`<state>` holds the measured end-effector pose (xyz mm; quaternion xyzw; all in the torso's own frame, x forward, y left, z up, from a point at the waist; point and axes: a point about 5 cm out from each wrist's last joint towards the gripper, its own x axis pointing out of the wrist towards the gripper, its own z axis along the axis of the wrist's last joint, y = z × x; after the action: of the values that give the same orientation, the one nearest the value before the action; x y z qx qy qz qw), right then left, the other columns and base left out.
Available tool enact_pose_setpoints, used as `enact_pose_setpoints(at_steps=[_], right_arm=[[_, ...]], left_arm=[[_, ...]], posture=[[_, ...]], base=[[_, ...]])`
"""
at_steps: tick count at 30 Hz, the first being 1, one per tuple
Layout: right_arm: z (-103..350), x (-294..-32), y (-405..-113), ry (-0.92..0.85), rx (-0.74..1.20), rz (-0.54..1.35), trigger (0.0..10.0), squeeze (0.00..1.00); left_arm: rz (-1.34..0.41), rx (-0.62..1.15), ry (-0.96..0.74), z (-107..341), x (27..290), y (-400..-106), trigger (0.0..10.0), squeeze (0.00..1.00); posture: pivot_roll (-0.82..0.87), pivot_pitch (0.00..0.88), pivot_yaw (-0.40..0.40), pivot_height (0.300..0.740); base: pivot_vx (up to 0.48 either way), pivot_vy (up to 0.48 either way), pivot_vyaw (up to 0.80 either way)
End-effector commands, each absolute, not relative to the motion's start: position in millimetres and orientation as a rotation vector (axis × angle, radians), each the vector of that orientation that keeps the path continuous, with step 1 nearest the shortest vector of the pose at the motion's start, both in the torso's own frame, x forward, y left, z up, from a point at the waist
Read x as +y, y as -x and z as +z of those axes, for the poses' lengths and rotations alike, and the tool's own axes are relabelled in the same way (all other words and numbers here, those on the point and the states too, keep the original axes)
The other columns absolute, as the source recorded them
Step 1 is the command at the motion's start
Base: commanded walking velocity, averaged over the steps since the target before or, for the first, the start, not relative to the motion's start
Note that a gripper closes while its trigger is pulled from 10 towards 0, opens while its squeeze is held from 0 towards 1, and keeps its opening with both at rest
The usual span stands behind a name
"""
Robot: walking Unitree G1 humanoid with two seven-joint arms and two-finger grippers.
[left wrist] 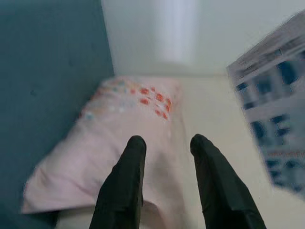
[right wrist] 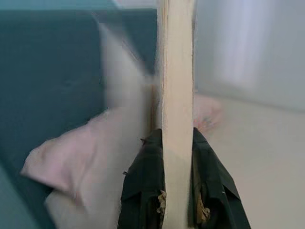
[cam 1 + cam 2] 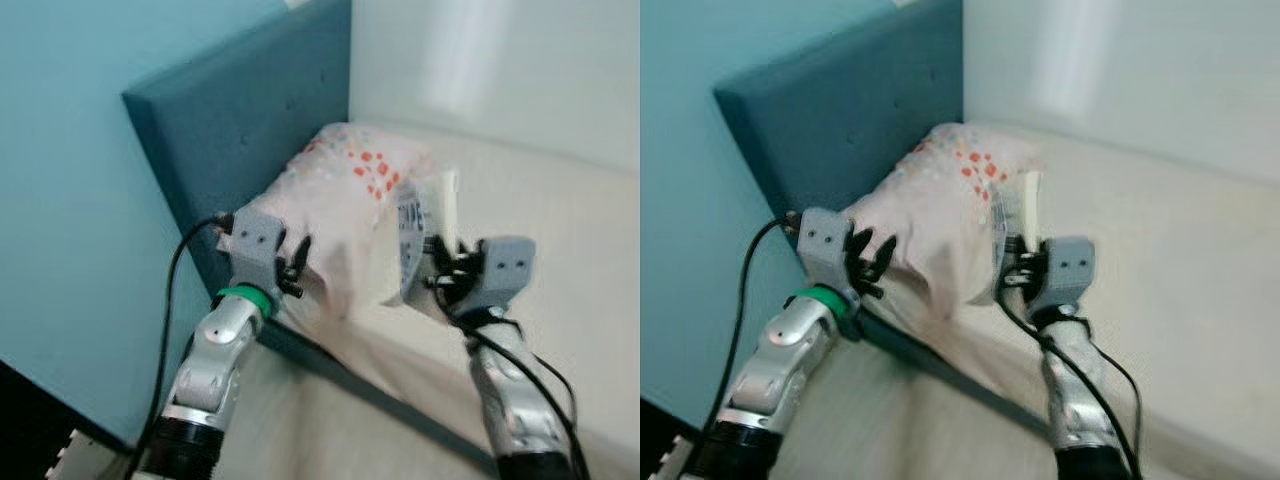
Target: Clean up the room
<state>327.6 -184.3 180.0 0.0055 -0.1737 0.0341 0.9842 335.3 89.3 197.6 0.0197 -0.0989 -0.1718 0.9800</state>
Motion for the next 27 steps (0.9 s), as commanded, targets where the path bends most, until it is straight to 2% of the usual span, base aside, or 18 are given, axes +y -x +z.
enact_pose_setpoints(at_steps=[1, 22, 27], right_arm=[[183.3, -175.7, -326.5, -0.032, -0.376, 0.093, 10.0, 0.0], [183.5, -177.4, -326.7, -0.04, -0.376, 0.083, 10.0, 0.0], [184.0, -178.4, -326.9, -0.04, -0.378, 0.077, 10.0, 0.0]], left_arm=[[-0.324, -0.172, -0.043, 189.8, 96.5, -334.8, 10.0, 0.0], [-0.336, -0.167, -0.043, 188.8, 95.1, -334.1, 10.0, 0.0], [-0.339, -0.168, -0.042, 189.0, 94.3, -333.9, 10.0, 0.0]], posture=[[-0.16, 0.074, 0.111, 0.708], [-0.16, 0.079, 0.115, 0.708], [-0.16, 0.08, 0.116, 0.708]], base=[[0.431, 0.0, -0.46], [0.421, 0.0, -0.72], [0.406, 0.0, 0.0]])
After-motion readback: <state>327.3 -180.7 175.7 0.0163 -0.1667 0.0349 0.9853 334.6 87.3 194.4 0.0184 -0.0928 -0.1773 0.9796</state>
